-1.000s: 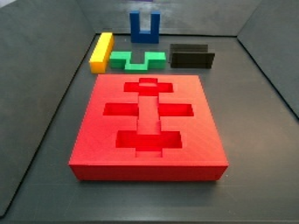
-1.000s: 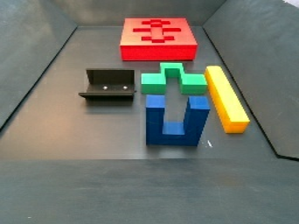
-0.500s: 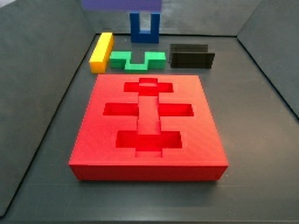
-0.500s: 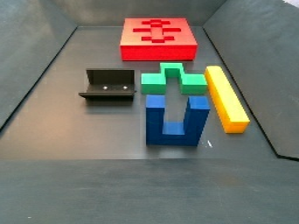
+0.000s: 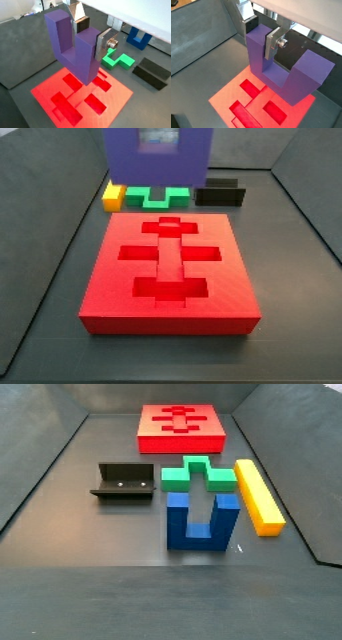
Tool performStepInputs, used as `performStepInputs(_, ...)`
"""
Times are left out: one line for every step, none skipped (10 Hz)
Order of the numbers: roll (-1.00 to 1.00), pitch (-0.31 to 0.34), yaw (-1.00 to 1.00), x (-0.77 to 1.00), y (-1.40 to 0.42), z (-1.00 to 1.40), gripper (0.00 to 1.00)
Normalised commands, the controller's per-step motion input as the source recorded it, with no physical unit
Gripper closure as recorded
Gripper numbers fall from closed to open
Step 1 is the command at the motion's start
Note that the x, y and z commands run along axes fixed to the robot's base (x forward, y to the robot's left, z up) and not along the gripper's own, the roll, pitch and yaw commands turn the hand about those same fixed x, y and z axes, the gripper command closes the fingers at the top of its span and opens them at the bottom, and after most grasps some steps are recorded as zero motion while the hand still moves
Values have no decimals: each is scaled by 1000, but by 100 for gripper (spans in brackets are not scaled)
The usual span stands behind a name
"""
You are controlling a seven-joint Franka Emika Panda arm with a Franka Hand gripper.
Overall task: Pick up the purple object. Move up. Move to above the board. Insert the purple object.
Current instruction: Insert the purple object.
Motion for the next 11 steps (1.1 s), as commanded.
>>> performStepInputs(100,4,23,266,-220,-180,100)
performStepInputs(14,-4,0,154,-291,-89,100)
performStepInputs(0,-64,0,220,-237,-171,100)
performStepInputs(0,-64,3,231,-297,-251,100)
performStepInputs(59,0,69,374,-403,-329,100)
performStepInputs(139,20,94,386,-486,-380,100)
performStepInputs(189,13,123,254,-463,-446,100)
performStepInputs(190,51,177,257,-323,-429,100)
performStepInputs(210,90,240,240,-220,-406,100)
performStepInputs(199,100,231,254,-214,-386,100)
performStepInputs(176,66,214,180,-80,-354,100)
